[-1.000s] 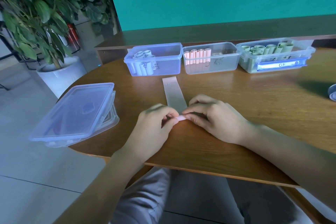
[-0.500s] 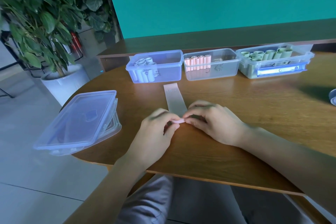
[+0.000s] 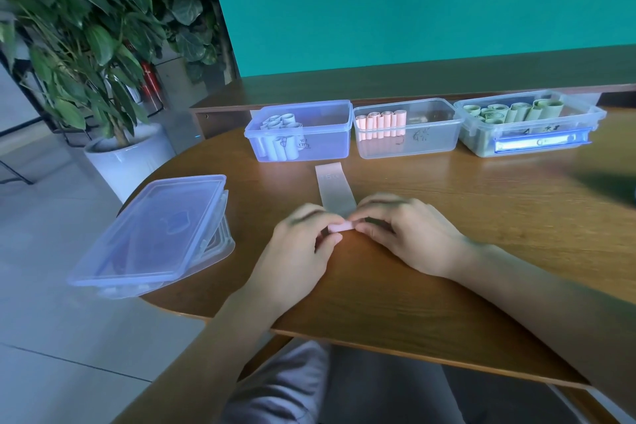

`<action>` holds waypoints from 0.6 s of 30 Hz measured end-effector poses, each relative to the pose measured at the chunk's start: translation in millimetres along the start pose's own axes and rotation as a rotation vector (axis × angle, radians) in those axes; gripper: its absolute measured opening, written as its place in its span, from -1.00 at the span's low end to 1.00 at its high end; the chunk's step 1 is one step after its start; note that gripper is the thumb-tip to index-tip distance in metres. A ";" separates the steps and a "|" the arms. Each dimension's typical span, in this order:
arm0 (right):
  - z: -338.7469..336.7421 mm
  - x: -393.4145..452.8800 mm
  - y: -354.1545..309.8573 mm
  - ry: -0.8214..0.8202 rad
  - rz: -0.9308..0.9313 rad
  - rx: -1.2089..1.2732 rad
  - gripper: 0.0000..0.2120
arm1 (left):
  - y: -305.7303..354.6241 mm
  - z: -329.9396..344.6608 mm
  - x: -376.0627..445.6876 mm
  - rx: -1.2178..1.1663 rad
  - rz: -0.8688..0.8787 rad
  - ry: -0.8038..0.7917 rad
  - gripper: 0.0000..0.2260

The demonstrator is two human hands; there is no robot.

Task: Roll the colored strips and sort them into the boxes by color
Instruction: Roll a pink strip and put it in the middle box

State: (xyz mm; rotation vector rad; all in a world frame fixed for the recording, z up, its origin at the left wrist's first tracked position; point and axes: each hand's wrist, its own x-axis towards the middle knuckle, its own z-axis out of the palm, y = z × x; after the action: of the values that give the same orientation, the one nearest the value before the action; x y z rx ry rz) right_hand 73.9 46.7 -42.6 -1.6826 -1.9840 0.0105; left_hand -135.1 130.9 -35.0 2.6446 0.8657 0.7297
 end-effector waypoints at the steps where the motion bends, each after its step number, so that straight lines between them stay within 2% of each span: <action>1: 0.1 1.1 0.8 -0.005 0.000 -0.006 -0.76 | 0.0 -0.1 0.8 0.008 0.001 -0.014 -0.80; 8: 1.9 4.5 1.4 0.039 -0.012 -0.018 -0.72 | -3.2 3.2 8.8 0.033 -0.015 -0.020 -0.73; 13: 1.5 7.7 2.7 -0.003 0.011 -0.041 -0.65 | -4.7 3.0 9.7 0.029 -0.010 0.006 -0.64; 18: 0.5 11.7 2.3 -0.021 0.022 -0.076 -0.64 | -5.0 5.3 9.7 0.073 0.014 -0.009 -0.69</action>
State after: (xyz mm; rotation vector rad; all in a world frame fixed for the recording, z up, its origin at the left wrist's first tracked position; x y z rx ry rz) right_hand 74.8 58.1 -39.3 -1.7590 -2.0044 -0.0404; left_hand -127.9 140.3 -37.7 2.7182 0.8892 0.7022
